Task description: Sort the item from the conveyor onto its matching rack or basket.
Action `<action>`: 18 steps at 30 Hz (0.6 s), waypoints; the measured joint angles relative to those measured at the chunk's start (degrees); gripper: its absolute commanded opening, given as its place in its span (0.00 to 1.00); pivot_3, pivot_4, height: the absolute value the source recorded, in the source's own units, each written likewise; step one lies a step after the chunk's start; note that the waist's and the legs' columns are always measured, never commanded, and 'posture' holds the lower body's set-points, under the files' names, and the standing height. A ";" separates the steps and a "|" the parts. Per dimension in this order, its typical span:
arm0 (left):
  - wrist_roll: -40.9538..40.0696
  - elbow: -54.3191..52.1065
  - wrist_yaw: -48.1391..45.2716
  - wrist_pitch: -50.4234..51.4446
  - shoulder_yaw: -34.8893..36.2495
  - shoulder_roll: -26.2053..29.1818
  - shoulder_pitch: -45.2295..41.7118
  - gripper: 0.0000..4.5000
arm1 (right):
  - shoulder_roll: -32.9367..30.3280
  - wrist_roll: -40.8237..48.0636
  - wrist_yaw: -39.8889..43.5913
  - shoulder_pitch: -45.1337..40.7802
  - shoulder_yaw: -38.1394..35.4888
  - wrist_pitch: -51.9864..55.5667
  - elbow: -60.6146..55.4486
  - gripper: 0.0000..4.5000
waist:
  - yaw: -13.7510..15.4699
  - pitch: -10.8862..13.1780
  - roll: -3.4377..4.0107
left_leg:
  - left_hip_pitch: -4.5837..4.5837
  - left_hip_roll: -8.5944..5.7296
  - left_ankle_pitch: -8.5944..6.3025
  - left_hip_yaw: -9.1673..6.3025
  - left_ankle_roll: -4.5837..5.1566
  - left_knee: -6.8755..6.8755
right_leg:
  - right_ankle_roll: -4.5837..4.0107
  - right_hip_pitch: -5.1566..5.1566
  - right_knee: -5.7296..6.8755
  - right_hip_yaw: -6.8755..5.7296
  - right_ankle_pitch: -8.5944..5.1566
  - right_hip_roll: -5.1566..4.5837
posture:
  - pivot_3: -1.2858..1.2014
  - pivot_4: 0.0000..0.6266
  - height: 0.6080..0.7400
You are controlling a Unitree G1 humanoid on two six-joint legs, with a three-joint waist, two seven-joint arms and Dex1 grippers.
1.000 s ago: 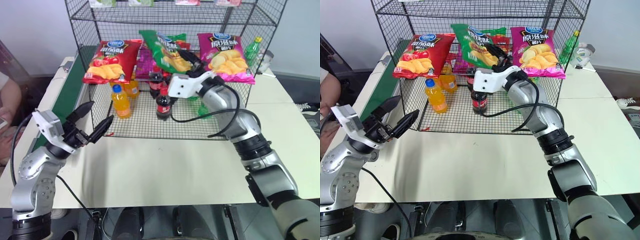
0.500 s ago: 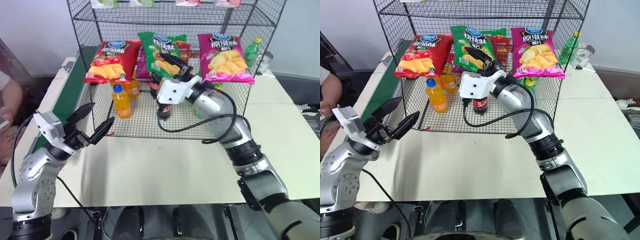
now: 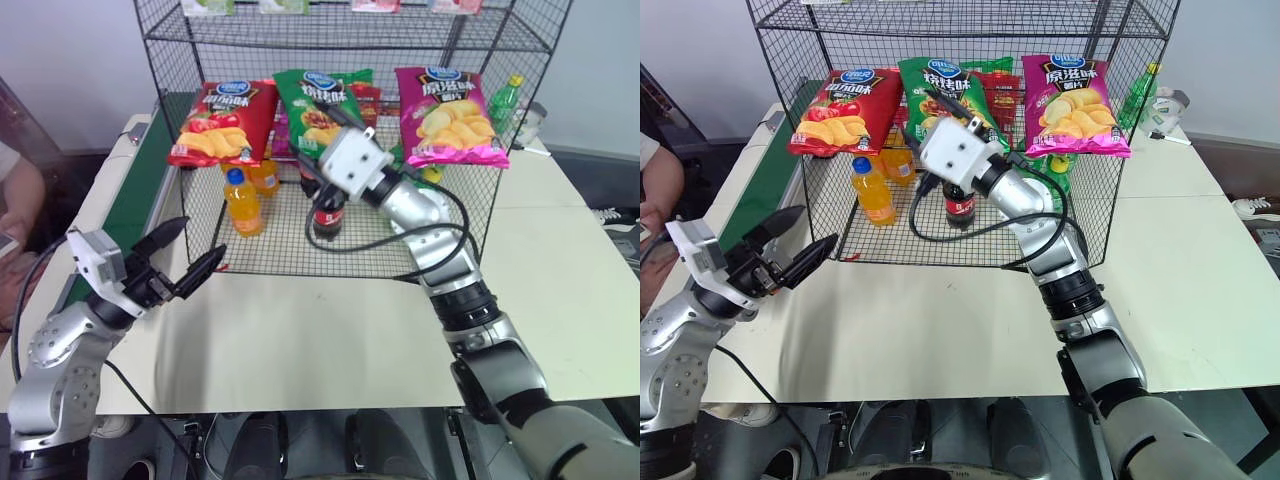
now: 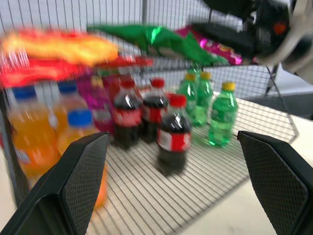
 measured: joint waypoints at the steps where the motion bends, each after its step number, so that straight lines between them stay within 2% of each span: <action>1: -0.41 -0.78 0.41 1.27 0.16 1.08 1.00 1.00 | -0.38 5.03 2.50 0.97 -1.82 2.75 -2.88 0.68 | 0.07 0.00 0.00 | 0.00 0.00 -0.02 -0.05 0.03 0.00 | 0.00 0.04 -0.02 -0.04 0.00 0.00 | 0.52 0.24 0.99; 5: 0.41 -1.02 2.08 3.29 3.38 4.55 3.10 1.00 | -6.26 21.38 10.37 8.21 -7.82 14.09 -14.11 0.68 | 0.39 0.00 0.00 | 0.00 -0.06 -0.06 -0.08 0.10 0.00 | 0.00 0.13 -0.12 -0.10 0.00 -0.11 | 0.52 0.24 0.99; 9: -0.39 -1.06 2.86 5.71 7.33 8.18 2.89 1.00 | -18.09 34.45 17.85 18.21 -15.07 25.09 -22.94 0.68 | 0.60 0.00 0.01 | 0.06 -0.07 -0.09 -0.10 0.14 0.00 | -0.02 0.24 -0.21 -0.12 -0.01 -0.13 | 0.52 0.24 0.99; 13: -0.69 0.44 1.45 8.31 9.31 11.38 4.69 1.00 | -30.26 40.81 28.69 32.80 -20.16 31.08 -26.88 0.68 | 0.40 0.01 0.04 | 0.13 -0.06 -0.12 -0.09 0.19 -0.12 | -0.02 0.38 -0.46 -0.11 -0.01 -0.12 | 0.52 0.24 0.99; 16: -0.10 3.14 0.30 8.96 9.60 11.93 4.93 1.00 | -34.56 41.03 34.52 40.04 -22.22 30.65 -27.03 0.68 | -0.02 0.01 0.06 | 0.21 -0.06 -0.12 -0.07 0.19 -0.13 | -0.02 0.41 -0.45 -0.08 -0.01 -0.08 | 0.52 0.24 0.99; 18: 1.01 4.86 -0.38 8.86 9.58 12.24 4.95 1.00 | -35.34 40.78 36.34 40.87 -23.56 29.40 -26.03 0.68 | -0.05 0.01 0.05 | 0.29 -0.04 -0.12 -0.06 0.19 -0.12 | -0.02 0.48 -0.45 -0.05 -0.01 -0.04 | 0.52 0.24 0.99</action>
